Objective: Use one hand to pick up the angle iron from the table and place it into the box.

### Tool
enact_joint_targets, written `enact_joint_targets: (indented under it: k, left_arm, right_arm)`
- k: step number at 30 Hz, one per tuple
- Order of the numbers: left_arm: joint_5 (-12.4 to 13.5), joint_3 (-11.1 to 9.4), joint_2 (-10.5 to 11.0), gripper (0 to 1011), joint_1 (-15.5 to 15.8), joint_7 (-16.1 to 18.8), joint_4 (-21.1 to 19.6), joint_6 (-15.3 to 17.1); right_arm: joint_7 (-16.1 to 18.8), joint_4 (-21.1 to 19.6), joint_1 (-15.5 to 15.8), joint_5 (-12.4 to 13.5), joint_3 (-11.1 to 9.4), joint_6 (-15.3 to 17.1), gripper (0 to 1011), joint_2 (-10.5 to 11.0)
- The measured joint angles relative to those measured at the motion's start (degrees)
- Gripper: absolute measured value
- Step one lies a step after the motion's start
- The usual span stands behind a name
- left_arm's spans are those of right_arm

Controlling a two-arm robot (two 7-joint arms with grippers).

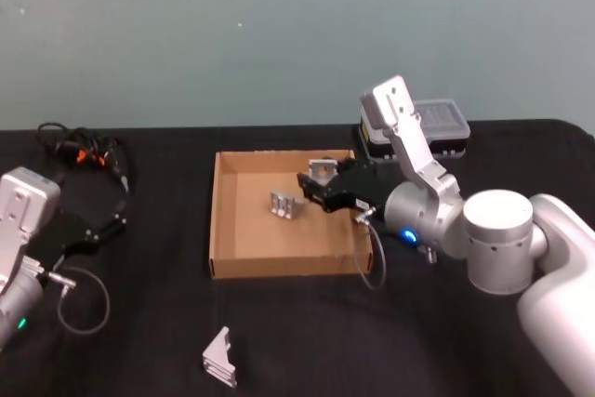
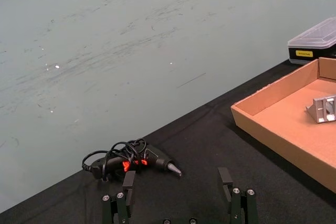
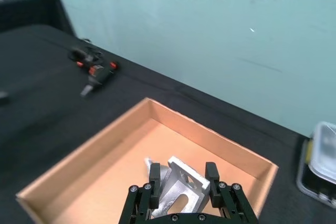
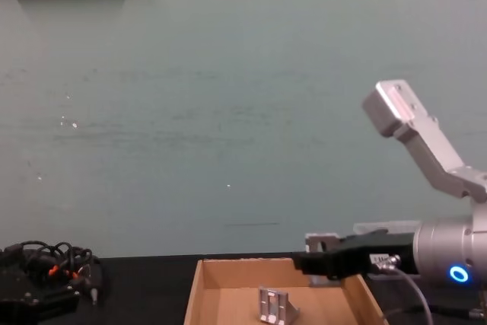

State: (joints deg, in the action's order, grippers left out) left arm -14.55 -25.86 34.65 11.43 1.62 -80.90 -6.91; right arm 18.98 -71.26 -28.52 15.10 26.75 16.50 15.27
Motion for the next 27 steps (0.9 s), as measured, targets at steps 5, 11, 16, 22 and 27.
enact_joint_targets:
  k: [5, 11, 16, 22, 27]
  left_arm:
    - [0.0, 0.0, 0.0, 1000, 0.0, 0.0, 0.0, 0.0]
    - [0.0, 0.0, 0.0, 1000, 0.0, 0.0, 0.0, 0.0]
    - [0.0, 0.0, 0.0, 1000, 0.0, 0.0, 0.0, 0.0]
    - [0.0, 0.0, 0.0, 1000, 0.0, 0.0, 0.0, 0.0]
    - [0.0, 0.0, 0.0, 1000, 0.0, 0.0, 0.0, 0.0]
  right_arm:
    - [-1.26, 3.66, -1.57, -2.29, 0.29, 1.39, 530, -0.95]
    - [-1.41, 6.03, -2.45, -3.79, 0.47, 2.92, 530, -1.8]
    - [-1.16, 6.92, -2.86, -4.56, 0.51, 3.96, 530, -2.32]
    - [-0.7, 7.25, -2.95, -5.21, 0.4, 4.56, 530, -2.67]
    - [-0.67, 7.27, -2.98, -5.21, 0.4, 4.57, 530, -2.65]
